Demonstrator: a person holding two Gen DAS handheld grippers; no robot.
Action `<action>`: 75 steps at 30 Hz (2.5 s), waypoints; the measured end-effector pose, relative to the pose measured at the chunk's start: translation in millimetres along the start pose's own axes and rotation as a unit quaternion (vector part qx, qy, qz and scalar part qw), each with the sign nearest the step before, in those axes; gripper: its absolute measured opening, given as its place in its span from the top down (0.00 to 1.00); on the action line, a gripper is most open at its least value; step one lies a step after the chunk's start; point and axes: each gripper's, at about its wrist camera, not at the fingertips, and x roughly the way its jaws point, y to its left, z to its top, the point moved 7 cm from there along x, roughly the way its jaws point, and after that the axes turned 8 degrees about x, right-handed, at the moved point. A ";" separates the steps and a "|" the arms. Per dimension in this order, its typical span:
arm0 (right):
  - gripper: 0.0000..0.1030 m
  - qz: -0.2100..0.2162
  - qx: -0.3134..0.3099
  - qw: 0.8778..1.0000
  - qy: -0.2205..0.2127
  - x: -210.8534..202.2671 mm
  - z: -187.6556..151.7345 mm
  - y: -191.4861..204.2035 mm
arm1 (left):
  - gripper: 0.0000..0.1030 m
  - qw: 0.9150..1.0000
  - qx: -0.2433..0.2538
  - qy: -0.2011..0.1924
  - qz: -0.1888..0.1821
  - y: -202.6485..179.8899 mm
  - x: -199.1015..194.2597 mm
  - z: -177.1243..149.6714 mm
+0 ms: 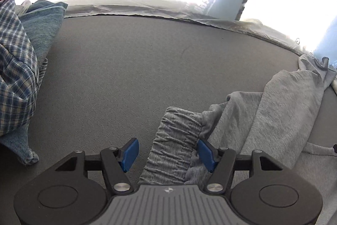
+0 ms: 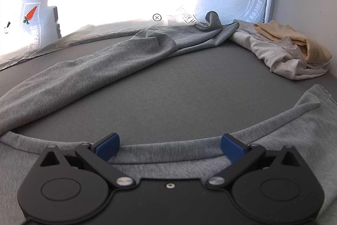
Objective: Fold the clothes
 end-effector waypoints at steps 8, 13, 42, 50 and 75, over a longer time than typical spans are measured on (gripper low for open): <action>0.00 -0.002 0.001 1.000 0.000 0.0 0.2 0.6 | 0.86 0.994 -0.049 -0.067 0.072 29.7 -21.1 14.5; 0.00 0.000 0.003 1.000 0.001 0.4 0.1 -0.4 | 0.87 0.973 -0.113 -0.104 0.170 94.9 -48.7 34.1; 0.00 0.009 0.006 1.000 0.003 0.4 0.3 -4.8 | 0.34 0.907 -0.389 -0.060 0.148 33.6 -169.1 -160.9; 0.00 0.031 -0.008 0.999 0.039 -13.7 -4.8 -10.5 | 0.34 0.884 -0.450 -0.061 0.108 34.9 -147.5 -183.0; 0.53 -0.096 0.279 0.955 0.022 -111.3 -34.1 -234.9 | 0.92 0.888 -0.415 -0.081 0.182 54.5 -173.0 -201.5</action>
